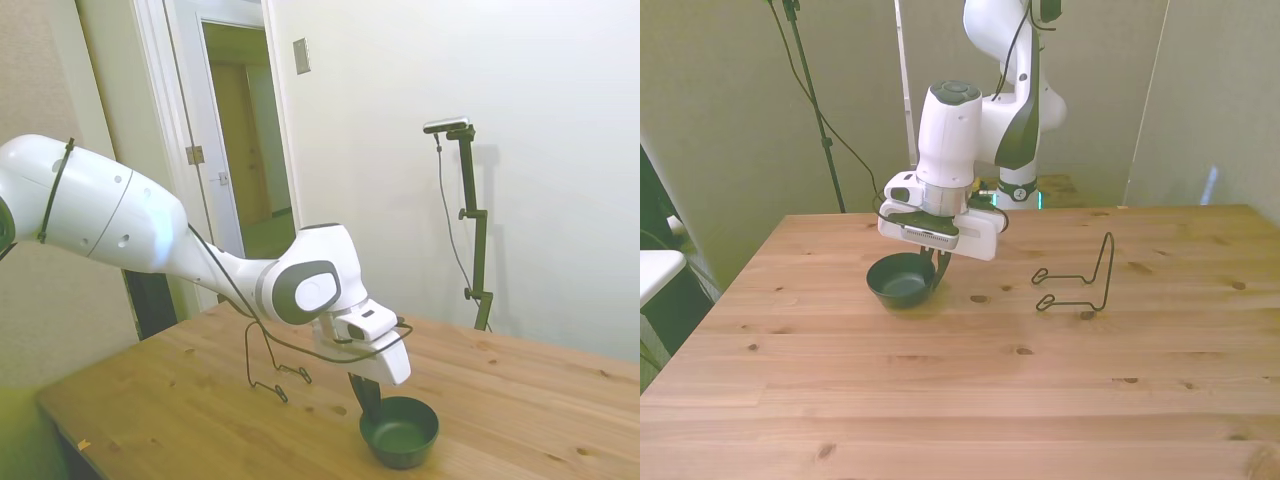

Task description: Load the bowl

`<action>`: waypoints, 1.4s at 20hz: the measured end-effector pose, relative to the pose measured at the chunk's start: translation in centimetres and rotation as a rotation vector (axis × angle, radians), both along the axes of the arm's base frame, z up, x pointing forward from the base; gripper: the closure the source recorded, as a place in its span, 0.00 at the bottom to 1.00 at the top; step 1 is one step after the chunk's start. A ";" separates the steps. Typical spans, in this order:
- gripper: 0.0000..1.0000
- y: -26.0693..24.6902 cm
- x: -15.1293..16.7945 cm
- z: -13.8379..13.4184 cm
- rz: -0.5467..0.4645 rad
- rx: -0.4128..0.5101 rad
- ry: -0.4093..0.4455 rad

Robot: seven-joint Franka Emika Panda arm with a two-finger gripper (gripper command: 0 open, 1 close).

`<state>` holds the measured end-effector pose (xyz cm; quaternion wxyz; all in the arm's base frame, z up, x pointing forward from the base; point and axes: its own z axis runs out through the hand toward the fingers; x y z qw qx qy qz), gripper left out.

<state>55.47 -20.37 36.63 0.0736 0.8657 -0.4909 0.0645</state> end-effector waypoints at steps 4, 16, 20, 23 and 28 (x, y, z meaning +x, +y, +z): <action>1.00 2.7 0.2 2.6 0.008 0.115 -0.066; 1.00 14.0 -6.2 16.9 0.242 0.566 -0.237; 1.00 13.4 -6.1 16.2 0.305 0.764 -0.248; 1.00 12.4 -5.4 15.0 0.278 0.854 -0.245; 1.00 11.5 -4.4 14.0 0.206 0.958 -0.274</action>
